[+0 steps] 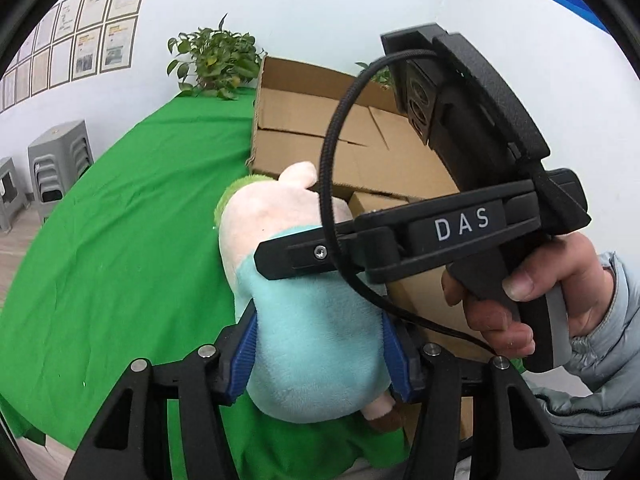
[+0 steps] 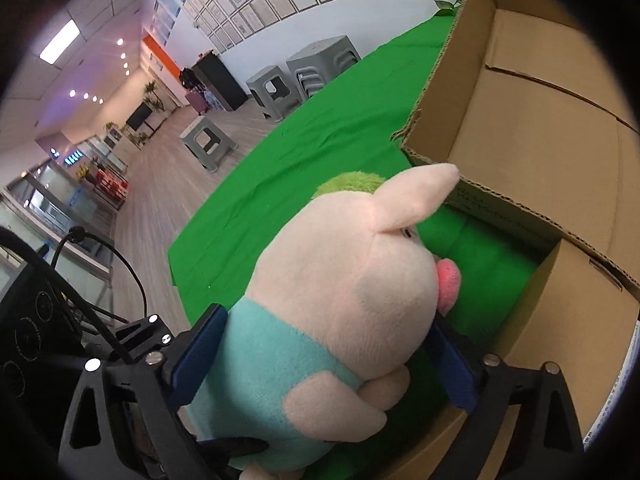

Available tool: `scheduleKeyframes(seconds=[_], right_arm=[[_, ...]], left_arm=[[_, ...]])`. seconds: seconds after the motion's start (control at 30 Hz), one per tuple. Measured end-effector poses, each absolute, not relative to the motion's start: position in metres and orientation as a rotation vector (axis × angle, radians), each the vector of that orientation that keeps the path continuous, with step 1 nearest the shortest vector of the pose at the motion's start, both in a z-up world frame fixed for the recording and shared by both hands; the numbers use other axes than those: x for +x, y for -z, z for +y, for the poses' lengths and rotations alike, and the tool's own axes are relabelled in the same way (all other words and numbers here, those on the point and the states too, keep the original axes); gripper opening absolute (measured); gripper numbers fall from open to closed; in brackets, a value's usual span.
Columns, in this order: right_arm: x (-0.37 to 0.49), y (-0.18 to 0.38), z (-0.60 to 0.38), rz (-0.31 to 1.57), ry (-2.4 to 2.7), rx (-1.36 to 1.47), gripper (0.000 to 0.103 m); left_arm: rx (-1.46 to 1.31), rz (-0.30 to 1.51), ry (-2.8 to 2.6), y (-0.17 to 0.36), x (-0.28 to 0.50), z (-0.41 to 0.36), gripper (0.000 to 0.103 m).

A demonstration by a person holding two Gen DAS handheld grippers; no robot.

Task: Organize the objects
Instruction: 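Lift the plush pig with the left gripper toward the cardboard tray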

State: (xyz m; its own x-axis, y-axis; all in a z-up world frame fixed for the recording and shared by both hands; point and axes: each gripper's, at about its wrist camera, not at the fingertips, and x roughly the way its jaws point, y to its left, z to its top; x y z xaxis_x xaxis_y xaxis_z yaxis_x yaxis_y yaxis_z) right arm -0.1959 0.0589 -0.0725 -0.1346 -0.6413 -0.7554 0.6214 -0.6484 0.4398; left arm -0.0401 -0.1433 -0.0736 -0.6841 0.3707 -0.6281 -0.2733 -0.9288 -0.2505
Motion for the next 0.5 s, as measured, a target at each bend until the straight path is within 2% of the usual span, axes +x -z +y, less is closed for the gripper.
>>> scheduleKeyframes(seconds=[0.17, 0.37, 0.5], right_arm=[[-0.198, 0.065, 0.078, -0.11, 1.884, 1.222, 0.077], [-0.196, 0.015, 0.106, -0.141, 1.996, 1.018, 0.069], [-0.192, -0.038, 0.138, -0.112, 2.135, 0.806, 0.065]], left_arm=[[-0.968, -0.11, -2.619, 0.054, -0.041, -0.12, 0.052], [-0.816, 0.041, -2.654, 0.001, -0.054, -0.086, 0.052], [-0.618, 0.143, -2.663, -0.047, -0.074, -0.058, 0.052]])
